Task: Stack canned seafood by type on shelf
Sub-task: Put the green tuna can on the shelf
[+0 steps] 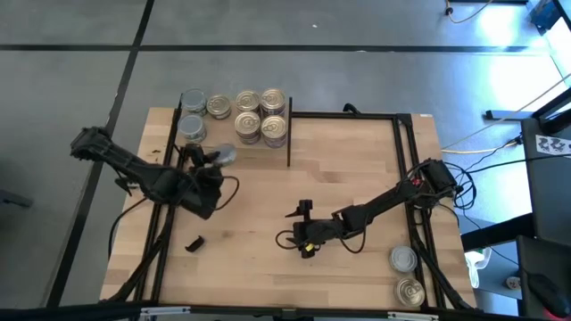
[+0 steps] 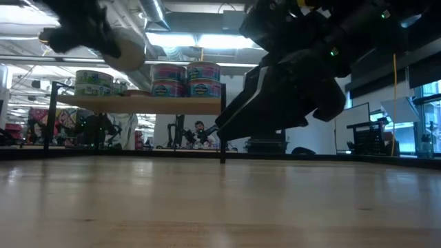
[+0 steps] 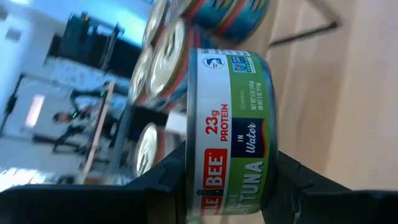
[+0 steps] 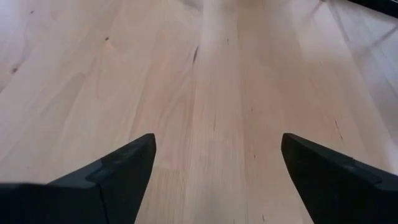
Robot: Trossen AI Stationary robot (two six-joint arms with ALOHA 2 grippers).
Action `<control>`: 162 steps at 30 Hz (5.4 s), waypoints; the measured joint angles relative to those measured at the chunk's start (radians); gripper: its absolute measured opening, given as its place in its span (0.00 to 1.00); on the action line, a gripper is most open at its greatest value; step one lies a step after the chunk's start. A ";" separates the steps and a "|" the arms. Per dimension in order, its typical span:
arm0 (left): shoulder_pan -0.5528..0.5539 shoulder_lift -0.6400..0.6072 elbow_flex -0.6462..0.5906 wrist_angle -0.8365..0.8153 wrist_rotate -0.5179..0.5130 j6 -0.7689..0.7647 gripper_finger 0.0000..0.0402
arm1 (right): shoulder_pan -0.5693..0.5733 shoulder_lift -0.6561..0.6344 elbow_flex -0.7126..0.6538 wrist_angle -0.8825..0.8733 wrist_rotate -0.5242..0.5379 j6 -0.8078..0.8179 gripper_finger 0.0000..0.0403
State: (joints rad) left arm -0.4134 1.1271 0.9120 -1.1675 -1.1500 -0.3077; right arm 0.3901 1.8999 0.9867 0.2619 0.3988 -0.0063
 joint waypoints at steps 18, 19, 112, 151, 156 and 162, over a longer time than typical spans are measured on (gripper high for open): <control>0.353 0.085 -0.039 0.113 0.061 0.136 0.32 | -0.013 0.000 0.000 0.007 -0.008 0.003 0.86; 0.366 0.093 -0.039 0.111 0.061 0.143 0.32 | -0.013 0.000 0.000 0.007 -0.008 0.003 0.86; -0.269 0.265 -0.011 0.339 1.041 -1.206 0.61 | -0.019 0.000 0.000 0.024 0.000 0.056 0.86; -0.184 0.364 -0.023 0.963 0.636 -0.272 0.33 | -0.027 0.049 0.025 0.407 -0.199 0.092 0.86; -0.180 0.363 -0.023 1.004 0.636 -0.225 0.33 | -0.033 0.083 0.084 0.396 -0.234 0.076 0.83; -0.180 0.363 -0.023 0.997 0.639 -0.230 0.36 | -0.039 0.085 0.095 0.350 -0.231 0.054 0.49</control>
State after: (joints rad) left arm -0.5936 1.4902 0.8890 -0.1706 -0.5114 -0.5380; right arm 0.3512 1.9850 1.0821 0.6122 0.1678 0.0473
